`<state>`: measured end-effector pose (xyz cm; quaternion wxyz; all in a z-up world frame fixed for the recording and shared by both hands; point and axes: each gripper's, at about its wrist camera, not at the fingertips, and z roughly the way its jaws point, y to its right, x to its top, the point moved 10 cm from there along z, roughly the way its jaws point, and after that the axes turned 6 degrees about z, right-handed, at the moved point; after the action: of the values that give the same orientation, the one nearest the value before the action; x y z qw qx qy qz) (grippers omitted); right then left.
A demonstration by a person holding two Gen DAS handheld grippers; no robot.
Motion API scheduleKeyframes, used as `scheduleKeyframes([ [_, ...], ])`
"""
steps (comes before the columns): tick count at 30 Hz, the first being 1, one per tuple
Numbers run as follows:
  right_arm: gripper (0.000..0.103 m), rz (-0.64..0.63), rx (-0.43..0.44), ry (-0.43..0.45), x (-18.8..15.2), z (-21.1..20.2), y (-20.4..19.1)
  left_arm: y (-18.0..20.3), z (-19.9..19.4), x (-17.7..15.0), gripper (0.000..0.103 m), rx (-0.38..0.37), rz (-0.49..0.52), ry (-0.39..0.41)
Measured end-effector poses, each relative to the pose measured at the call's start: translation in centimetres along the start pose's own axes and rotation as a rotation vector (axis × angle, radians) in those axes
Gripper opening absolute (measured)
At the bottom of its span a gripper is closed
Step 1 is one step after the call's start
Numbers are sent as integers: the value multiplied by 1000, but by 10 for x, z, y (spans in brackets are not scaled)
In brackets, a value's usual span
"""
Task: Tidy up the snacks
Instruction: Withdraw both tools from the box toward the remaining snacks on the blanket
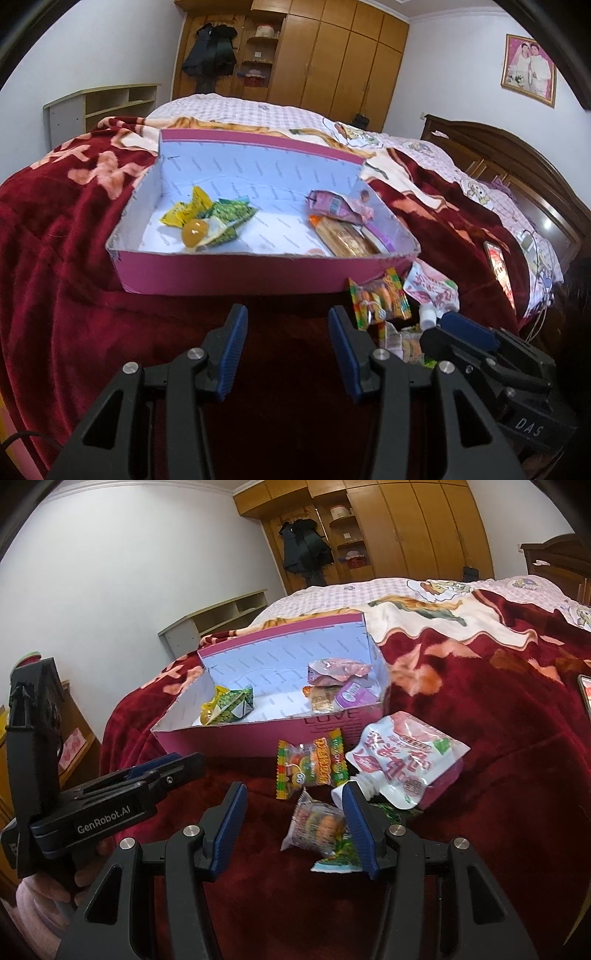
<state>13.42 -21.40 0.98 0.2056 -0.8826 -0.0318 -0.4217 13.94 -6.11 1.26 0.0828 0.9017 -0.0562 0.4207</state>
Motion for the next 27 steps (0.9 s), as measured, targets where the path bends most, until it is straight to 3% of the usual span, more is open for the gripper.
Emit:
scheduleKeyframes([
  [14,55,18,-27,-1,-7,-10,26,38,14,-11,48,-47,39,-38],
  [27,55,43,-8,2,-9,-14,36,68,43,5,48,-99,37,-46],
])
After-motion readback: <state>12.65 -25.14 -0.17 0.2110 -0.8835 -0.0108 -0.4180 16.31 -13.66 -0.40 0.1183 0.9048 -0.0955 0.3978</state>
